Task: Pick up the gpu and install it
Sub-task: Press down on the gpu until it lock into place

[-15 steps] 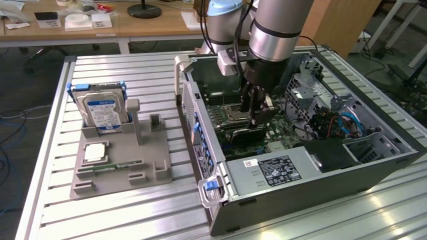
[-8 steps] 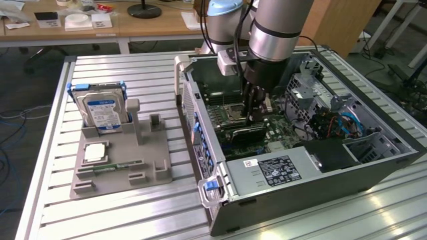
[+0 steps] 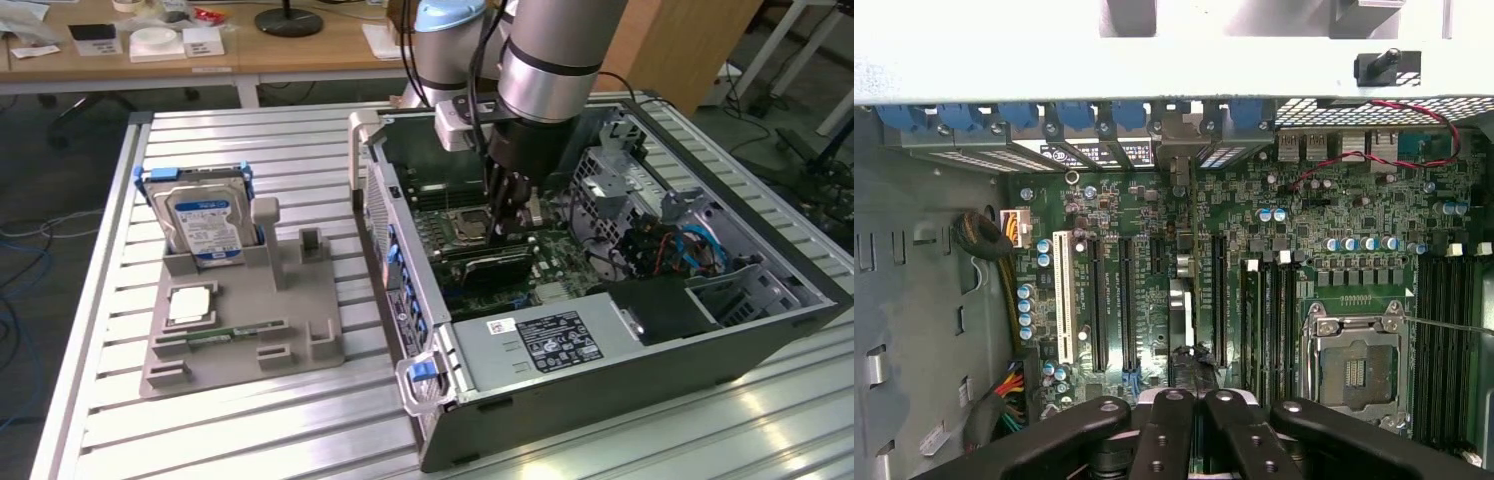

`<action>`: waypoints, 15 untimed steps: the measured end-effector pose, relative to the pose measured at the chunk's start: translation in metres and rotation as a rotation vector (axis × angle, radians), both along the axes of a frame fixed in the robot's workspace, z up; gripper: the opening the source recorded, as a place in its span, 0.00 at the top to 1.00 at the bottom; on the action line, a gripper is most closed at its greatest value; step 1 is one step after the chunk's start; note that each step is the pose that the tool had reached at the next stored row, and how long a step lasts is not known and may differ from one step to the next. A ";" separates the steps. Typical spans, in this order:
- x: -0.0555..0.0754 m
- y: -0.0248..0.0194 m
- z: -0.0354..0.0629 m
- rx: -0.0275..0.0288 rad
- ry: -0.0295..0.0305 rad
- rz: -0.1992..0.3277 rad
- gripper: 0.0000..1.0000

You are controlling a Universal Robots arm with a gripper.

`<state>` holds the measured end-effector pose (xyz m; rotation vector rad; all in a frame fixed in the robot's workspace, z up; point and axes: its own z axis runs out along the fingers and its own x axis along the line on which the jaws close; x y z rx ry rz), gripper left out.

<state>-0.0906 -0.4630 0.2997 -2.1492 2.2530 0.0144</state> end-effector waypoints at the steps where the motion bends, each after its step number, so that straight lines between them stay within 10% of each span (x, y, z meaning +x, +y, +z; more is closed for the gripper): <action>1: 0.000 0.0000 0.0000 -0.0001 0.0000 0.000 0.89; 15: -0.002 0.0000 -0.0028 -0.0001 0.0001 0.000 0.89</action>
